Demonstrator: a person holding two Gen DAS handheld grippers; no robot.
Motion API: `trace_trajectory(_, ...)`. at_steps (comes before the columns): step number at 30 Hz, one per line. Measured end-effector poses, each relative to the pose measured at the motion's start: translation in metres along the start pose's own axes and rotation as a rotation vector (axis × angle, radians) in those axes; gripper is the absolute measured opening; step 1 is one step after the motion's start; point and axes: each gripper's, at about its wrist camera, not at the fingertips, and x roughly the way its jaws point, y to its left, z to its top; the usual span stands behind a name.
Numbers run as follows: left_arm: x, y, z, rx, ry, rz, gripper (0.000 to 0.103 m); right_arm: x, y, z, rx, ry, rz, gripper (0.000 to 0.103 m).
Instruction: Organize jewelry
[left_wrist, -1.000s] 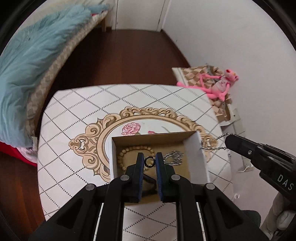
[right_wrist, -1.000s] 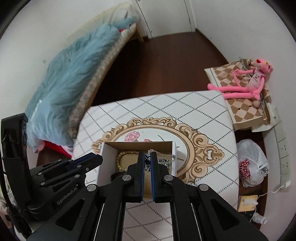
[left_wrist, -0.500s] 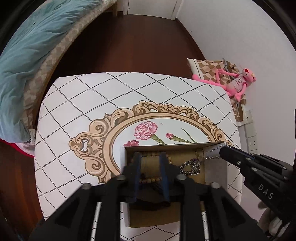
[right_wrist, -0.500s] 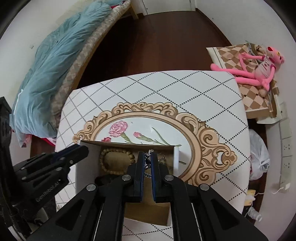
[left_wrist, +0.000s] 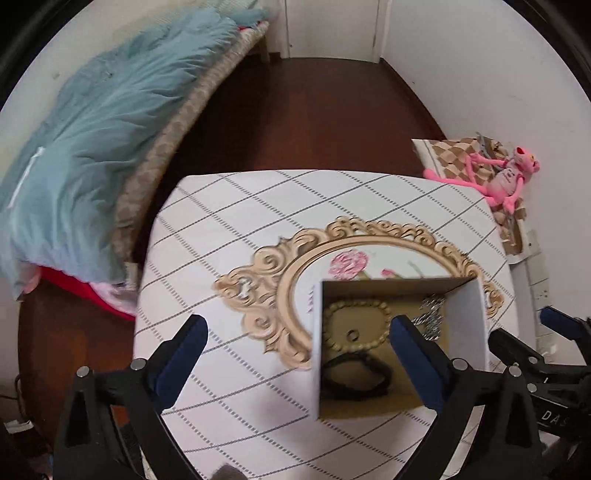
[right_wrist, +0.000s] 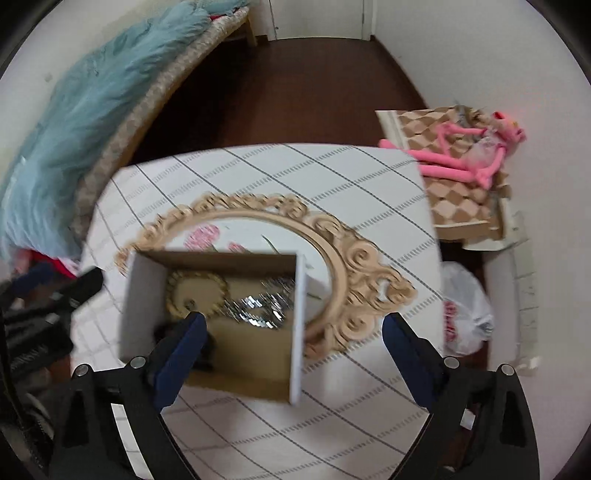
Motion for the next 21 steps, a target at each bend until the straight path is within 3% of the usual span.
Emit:
trace_trajectory(10, -0.025, 0.002, -0.044, -0.026, -0.011, 0.034, 0.102, -0.027, 0.002, -0.043, 0.02, -0.039, -0.053, 0.102)
trace_trajectory(21, -0.132, -0.001, -0.076, -0.038, -0.182, 0.001, 0.102, -0.128, 0.003, -0.086, 0.039, -0.223, -0.081, 0.102)
